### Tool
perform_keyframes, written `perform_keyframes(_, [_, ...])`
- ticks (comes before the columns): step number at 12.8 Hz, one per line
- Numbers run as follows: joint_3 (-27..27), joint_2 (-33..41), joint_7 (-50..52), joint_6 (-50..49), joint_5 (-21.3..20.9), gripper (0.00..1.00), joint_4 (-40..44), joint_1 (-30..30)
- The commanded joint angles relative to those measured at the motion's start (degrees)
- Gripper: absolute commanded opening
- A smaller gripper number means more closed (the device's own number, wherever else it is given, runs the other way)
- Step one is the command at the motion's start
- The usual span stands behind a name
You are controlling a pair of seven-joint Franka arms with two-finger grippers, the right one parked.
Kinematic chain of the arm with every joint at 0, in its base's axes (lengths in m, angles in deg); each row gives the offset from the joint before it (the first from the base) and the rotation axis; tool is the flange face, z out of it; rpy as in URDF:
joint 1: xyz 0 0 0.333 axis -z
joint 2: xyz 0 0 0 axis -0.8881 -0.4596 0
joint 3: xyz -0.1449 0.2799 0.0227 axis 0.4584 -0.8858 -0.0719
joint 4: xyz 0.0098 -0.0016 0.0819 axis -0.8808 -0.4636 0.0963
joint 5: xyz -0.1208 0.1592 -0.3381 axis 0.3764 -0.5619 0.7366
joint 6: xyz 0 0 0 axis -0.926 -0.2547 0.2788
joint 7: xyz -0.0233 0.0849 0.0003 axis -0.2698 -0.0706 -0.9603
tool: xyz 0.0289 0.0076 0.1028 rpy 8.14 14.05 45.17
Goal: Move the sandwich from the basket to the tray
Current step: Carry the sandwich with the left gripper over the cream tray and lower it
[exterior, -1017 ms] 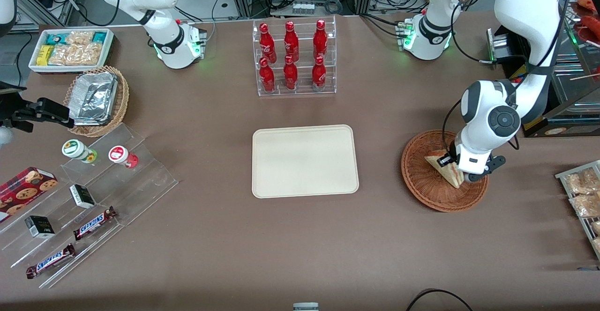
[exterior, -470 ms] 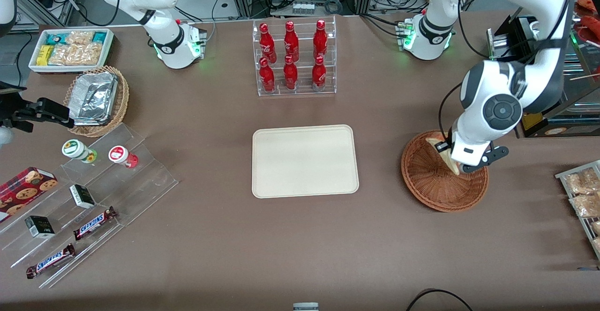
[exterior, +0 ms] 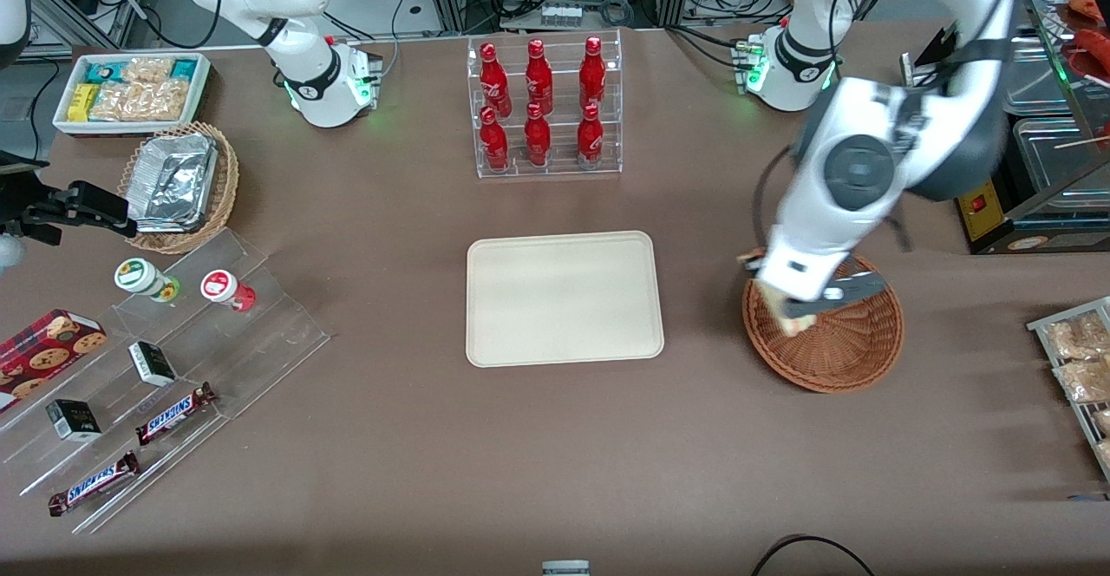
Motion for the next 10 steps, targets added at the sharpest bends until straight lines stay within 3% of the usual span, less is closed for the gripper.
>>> perform_keyframes(1, [-0.3,-10.6,0.3,-2.2,4.0,0.0,14.5,4.7])
perform_keyframes(4, [-0.3,-17.2,1.0,-2.0,4.2,0.0,21.6,11.4])
perform_keyframes(10, [-0.3,-23.8,1.0,4.0,4.3,0.0,21.8,22.6])
